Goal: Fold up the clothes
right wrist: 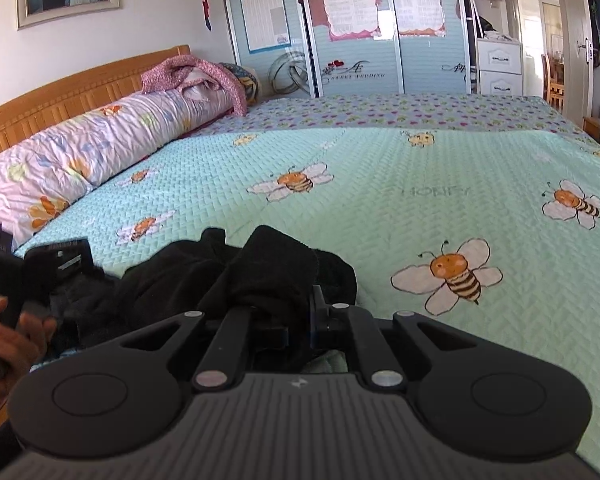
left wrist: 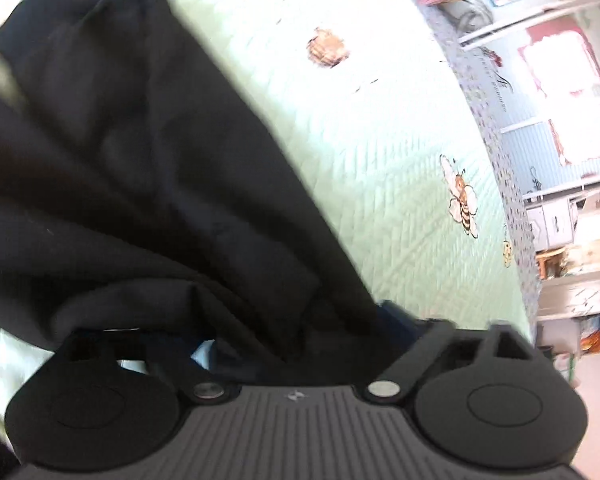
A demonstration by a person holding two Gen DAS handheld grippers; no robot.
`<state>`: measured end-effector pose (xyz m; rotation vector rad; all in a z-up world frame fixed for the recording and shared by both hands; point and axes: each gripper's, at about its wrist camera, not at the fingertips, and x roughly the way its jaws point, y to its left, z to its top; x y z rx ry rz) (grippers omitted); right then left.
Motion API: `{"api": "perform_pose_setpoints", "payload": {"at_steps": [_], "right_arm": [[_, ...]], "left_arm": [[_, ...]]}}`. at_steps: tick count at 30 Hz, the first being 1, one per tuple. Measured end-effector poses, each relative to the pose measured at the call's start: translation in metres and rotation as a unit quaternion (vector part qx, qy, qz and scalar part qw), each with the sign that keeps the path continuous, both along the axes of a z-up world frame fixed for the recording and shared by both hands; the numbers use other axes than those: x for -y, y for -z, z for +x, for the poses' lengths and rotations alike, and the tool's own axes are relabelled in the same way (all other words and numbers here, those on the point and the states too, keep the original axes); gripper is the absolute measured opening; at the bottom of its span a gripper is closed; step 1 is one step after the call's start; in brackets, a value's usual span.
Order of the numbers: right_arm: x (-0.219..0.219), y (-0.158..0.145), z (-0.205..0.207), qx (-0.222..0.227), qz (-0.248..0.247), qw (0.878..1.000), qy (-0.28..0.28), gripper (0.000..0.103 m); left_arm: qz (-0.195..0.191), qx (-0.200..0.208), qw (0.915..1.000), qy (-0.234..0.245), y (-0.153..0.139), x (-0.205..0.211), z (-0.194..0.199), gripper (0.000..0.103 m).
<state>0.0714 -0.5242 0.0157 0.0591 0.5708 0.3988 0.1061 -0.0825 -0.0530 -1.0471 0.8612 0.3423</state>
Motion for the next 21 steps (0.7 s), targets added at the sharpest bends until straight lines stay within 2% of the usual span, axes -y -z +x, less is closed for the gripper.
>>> {"api": "perform_pose_setpoints", "payload": {"at_steps": [1,3,4,6,7,9,12,15,16,18,19,21], "right_arm": [[0.001,0.002,0.0,0.0,-0.001,1.0,0.0,0.01],[0.004,0.006,0.001,0.005,-0.003,1.0,0.001,0.01],[0.007,0.007,0.002,0.008,-0.002,1.0,0.003,0.01],[0.014,0.005,0.007,0.021,-0.004,1.0,0.011,0.01],[0.017,0.003,0.01,0.028,-0.006,0.999,0.016,0.01],[0.025,-0.003,0.017,0.042,-0.008,0.999,0.027,0.01],[0.041,-0.026,0.037,0.07,-0.001,0.996,0.052,0.01],[0.059,-0.058,0.053,0.116,0.008,0.989,0.089,0.01],[0.065,-0.068,0.059,0.131,0.011,0.986,0.099,0.01],[0.078,-0.087,0.07,0.152,0.014,0.982,0.116,0.01],[0.085,-0.095,0.076,0.159,0.016,0.979,0.123,0.01],[0.099,-0.106,0.088,0.166,0.02,0.977,0.135,0.01]], "left_arm": [[0.015,0.01,0.9998,0.002,-0.003,0.001,0.006,0.047],[0.033,0.021,0.9991,0.018,-0.007,-0.001,0.018,0.022],[0.047,0.026,0.9979,0.036,-0.014,0.002,0.026,0.019],[0.113,0.035,0.9895,0.083,-0.04,0.017,0.043,0.016],[0.15,0.047,0.9819,0.106,-0.059,0.029,0.052,0.016],[0.199,0.088,0.9644,0.15,-0.094,0.054,0.074,0.015],[0.231,0.157,0.9355,0.216,-0.134,0.094,0.095,0.015],[0.268,0.216,0.8957,0.282,-0.174,0.139,0.11,0.015],[0.28,0.229,0.8831,0.299,-0.177,0.166,0.116,0.015],[0.293,0.24,0.8702,0.314,-0.177,0.188,0.15,0.015],[0.297,0.243,0.8679,0.316,-0.177,0.203,0.166,0.015],[0.316,0.248,0.8595,0.316,-0.186,0.215,0.17,0.015]]}}
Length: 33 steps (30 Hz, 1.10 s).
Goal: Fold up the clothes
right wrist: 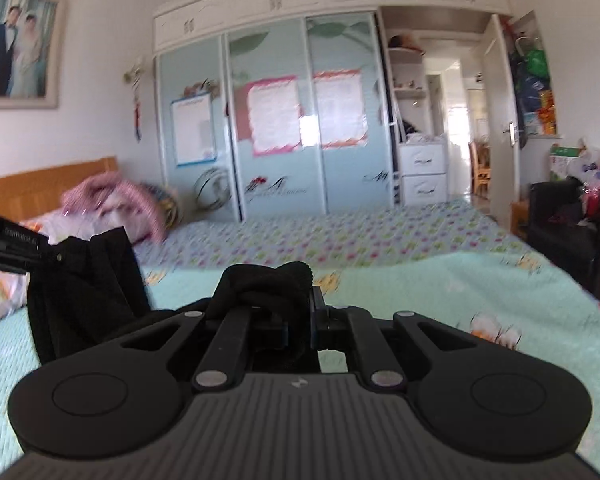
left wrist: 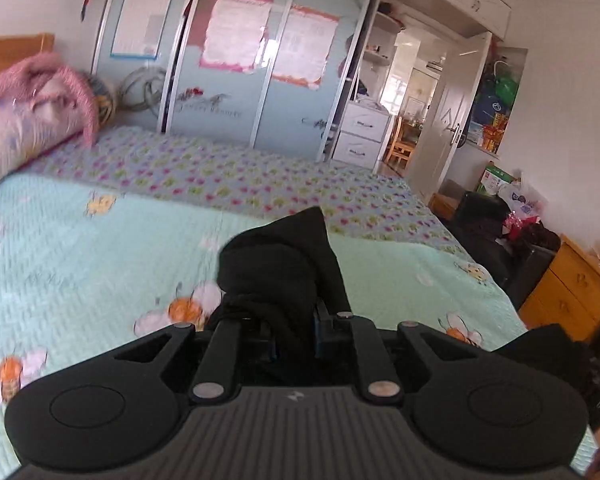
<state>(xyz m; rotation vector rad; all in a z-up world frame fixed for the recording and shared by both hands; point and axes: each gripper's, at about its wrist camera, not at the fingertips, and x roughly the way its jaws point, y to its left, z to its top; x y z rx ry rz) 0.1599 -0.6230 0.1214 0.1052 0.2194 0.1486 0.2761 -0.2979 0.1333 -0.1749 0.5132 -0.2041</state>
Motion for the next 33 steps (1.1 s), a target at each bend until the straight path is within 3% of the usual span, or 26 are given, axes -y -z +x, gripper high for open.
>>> {"api": "perform_pose_setpoints", "payload": {"at_steps": [3,4,6,8,9,11,13,16,19,23,25,27,31,33], "right_arm": [[0.017,-0.003,0.017,0.014,-0.005,1.0,0.02,0.01],[0.022,-0.002,0.022,0.019,-0.008,0.999,0.027,0.01],[0.033,0.01,0.03,0.013,-0.002,0.999,0.045,0.01],[0.043,0.029,0.036,-0.007,0.002,0.998,0.064,0.011],[0.046,0.045,0.04,-0.032,-0.007,0.997,0.074,0.016],[0.055,0.084,0.051,-0.119,-0.024,0.988,0.096,0.037],[0.074,0.124,0.052,-0.221,-0.001,0.968,0.115,0.042],[0.093,0.155,0.024,-0.27,0.042,0.954,0.119,0.048],[0.08,0.153,-0.009,-0.263,0.009,0.959,0.105,0.057],[0.054,0.126,-0.031,-0.252,-0.019,0.966,0.059,0.066],[0.042,0.111,-0.039,-0.246,-0.018,0.968,0.04,0.074],[0.027,0.1,-0.05,-0.239,-0.008,0.971,0.021,0.075],[-0.008,0.083,-0.072,-0.239,-0.018,0.971,-0.01,0.081],[-0.028,0.08,-0.083,-0.243,-0.038,0.969,-0.017,0.091]], "left_arm": [[0.044,0.01,0.9989,0.01,0.013,0.019,0.021,0.015],[0.054,0.004,0.9984,0.019,0.002,0.036,0.002,0.016],[0.071,-0.02,0.9963,0.046,0.014,0.045,0.006,0.017],[0.105,-0.073,0.9898,0.062,0.048,0.057,0.013,0.022],[0.125,-0.114,0.9835,0.063,0.073,0.06,0.02,0.03],[0.173,-0.203,0.9621,0.056,0.13,0.063,0.025,0.031],[0.196,-0.25,0.9464,0.057,0.171,0.06,0.017,0.036],[0.166,-0.238,0.9553,0.055,0.179,0.046,-0.01,0.046],[0.154,-0.22,0.9621,0.049,0.175,0.04,-0.035,0.056],[0.156,-0.224,0.9609,0.047,0.166,0.035,-0.071,0.075],[0.148,-0.247,0.9567,0.043,0.166,0.029,-0.088,0.075],[0.12,-0.27,0.9547,0.036,0.169,0.018,-0.107,0.075],[0.087,-0.24,0.9667,0.021,0.159,0.011,-0.16,0.075],[0.131,-0.219,0.9667,0.023,0.152,0.026,-0.181,0.075]]}}
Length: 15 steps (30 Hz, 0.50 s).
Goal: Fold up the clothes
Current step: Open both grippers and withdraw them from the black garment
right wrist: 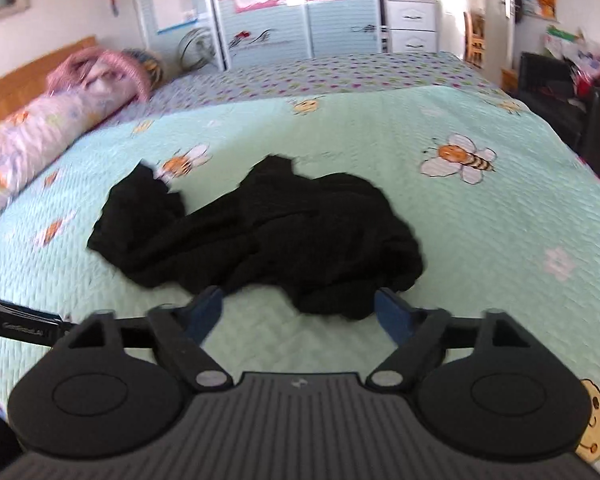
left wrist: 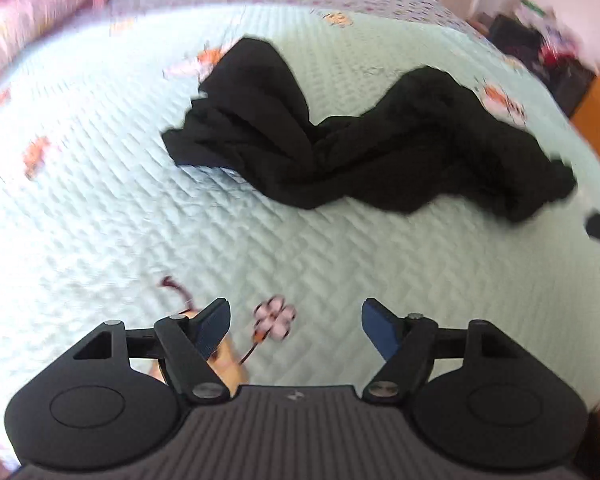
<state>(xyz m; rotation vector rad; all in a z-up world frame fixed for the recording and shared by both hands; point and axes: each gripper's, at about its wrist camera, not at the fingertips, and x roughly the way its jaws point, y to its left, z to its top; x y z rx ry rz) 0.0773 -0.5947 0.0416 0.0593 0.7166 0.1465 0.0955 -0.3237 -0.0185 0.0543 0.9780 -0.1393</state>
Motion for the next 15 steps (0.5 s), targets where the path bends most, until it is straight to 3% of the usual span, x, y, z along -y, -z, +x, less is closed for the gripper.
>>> {"api": "perform_pose_setpoints", "payload": {"at_steps": [5,9,15], "right_arm": [[-0.044,0.001,-0.01,-0.045,-0.047,0.998,-0.017,0.091],[-0.06,-0.01,-0.008,-0.069,-0.04,0.997,-0.013,0.091],[-0.061,-0.033,-0.007,-0.062,-0.056,0.996,0.01,0.092]], "left_arm": [[0.059,-0.002,0.9981,-0.014,-0.024,0.02,-0.018,0.075],[0.055,-0.014,0.9971,-0.051,-0.043,0.033,-0.009,0.075],[0.062,-0.044,0.9934,-0.086,-0.06,0.065,0.007,0.075]]}}
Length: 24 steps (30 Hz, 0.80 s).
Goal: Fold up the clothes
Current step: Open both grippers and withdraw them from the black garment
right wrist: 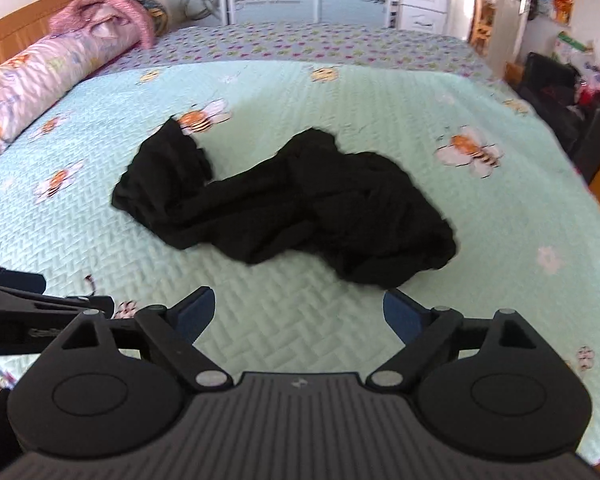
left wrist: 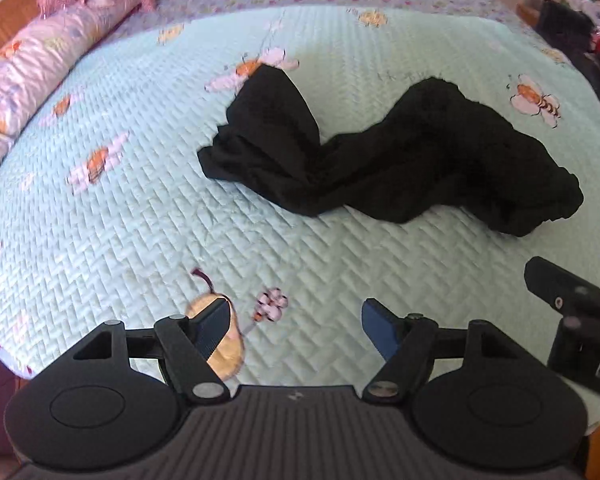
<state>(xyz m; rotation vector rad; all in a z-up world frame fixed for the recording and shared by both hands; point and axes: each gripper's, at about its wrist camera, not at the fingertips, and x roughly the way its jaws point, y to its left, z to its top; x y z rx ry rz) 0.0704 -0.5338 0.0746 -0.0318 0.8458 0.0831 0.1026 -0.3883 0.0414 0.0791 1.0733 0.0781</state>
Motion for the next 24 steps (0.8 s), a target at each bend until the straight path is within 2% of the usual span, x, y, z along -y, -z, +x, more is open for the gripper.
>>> {"api": "perform_pose_setpoints", "payload": {"at_steps": [10,24], "right_arm": [[0.019,-0.007,-0.008,-0.01,0.0,1.0,0.024,0.092],[0.033,-0.006,-0.019,-0.007,0.0,1.0,0.024,0.091]], "left_arm": [[-0.008,-0.032,0.9994,-0.006,0.016,0.036,-0.003,0.075],[0.014,-0.027,0.9994,-0.014,0.013,0.047,-0.013,0.075]]}}
